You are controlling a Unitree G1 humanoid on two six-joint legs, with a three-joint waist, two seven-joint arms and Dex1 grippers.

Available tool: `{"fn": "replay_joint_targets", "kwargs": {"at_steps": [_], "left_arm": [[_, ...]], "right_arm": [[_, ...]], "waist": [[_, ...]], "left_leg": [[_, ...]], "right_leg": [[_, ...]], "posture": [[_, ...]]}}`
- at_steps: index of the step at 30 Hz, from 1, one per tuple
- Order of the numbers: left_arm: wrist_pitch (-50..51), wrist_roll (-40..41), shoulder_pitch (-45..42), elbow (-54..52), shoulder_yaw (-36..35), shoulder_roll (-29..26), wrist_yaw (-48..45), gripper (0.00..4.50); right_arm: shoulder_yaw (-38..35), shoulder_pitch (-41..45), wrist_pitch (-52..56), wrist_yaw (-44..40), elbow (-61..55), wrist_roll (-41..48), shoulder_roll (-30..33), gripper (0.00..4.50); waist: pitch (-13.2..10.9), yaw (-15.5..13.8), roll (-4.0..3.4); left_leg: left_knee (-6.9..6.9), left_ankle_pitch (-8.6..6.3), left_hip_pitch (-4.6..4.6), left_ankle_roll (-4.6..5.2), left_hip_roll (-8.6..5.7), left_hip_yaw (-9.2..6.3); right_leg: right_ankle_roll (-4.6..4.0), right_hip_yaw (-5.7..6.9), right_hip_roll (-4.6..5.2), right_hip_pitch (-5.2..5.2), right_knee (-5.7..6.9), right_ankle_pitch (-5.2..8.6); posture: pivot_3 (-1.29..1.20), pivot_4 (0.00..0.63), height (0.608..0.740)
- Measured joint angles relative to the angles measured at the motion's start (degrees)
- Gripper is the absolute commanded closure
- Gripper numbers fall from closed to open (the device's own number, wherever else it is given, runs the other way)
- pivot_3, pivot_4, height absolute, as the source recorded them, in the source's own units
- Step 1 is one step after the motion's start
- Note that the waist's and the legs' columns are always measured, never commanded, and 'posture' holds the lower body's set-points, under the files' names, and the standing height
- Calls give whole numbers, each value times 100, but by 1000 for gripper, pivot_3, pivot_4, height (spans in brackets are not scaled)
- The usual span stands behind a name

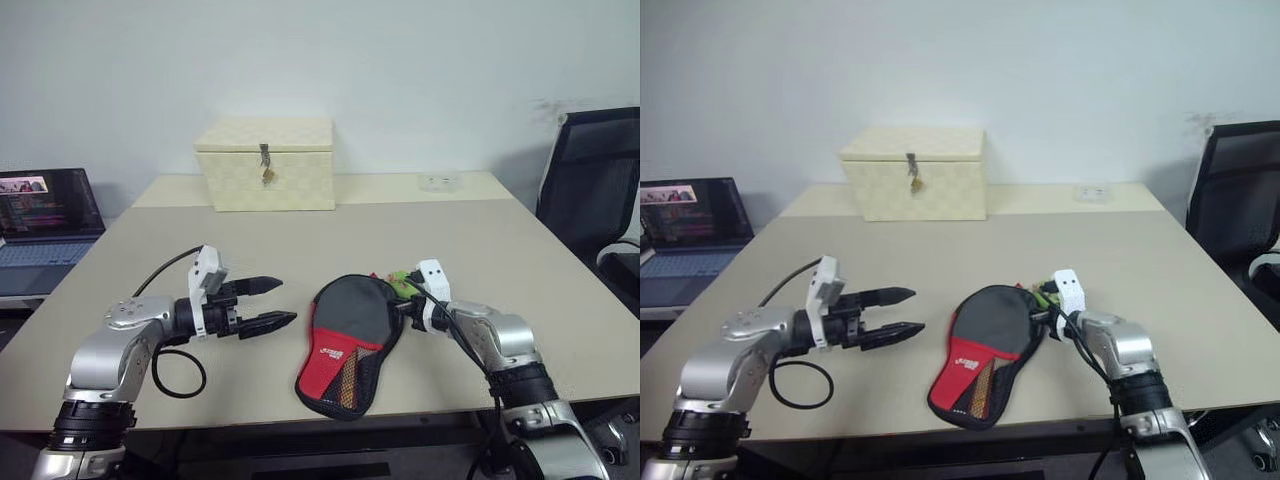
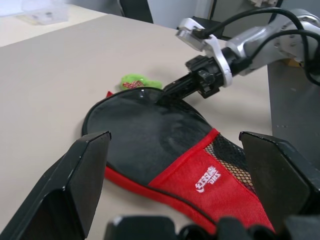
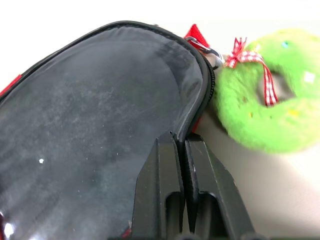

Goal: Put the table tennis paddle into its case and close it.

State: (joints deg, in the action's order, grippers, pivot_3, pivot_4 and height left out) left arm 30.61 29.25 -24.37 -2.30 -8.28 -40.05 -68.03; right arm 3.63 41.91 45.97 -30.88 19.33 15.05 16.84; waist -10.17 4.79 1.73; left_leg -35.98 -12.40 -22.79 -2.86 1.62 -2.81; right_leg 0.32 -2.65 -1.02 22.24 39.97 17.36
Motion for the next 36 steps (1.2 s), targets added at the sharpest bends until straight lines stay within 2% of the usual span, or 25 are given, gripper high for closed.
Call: {"fn": "replay_joint_targets", "kwargs": {"at_steps": [12,36], "left_arm": [[36,23,3,-75,132,17,147,0],[21,97,-6,-75,307,62,250,0]], "right_arm": [[533,863,-1173,-911,1491,-618,-212,4449],[689,1072,-1417,-1287,1721,-994,-576,4449]], "waist": [[-7,37,-2],[-23,28,-6]], "left_leg": [[8,-2,-8,-1,5,0],[17,-3,-12,-3,7,-12]], "right_leg": [[-2,-4,-8,8,-3,-1],[-15,-3,-3,10,-4,1]], "posture": [[0,150,740],[0,150,740]]}}
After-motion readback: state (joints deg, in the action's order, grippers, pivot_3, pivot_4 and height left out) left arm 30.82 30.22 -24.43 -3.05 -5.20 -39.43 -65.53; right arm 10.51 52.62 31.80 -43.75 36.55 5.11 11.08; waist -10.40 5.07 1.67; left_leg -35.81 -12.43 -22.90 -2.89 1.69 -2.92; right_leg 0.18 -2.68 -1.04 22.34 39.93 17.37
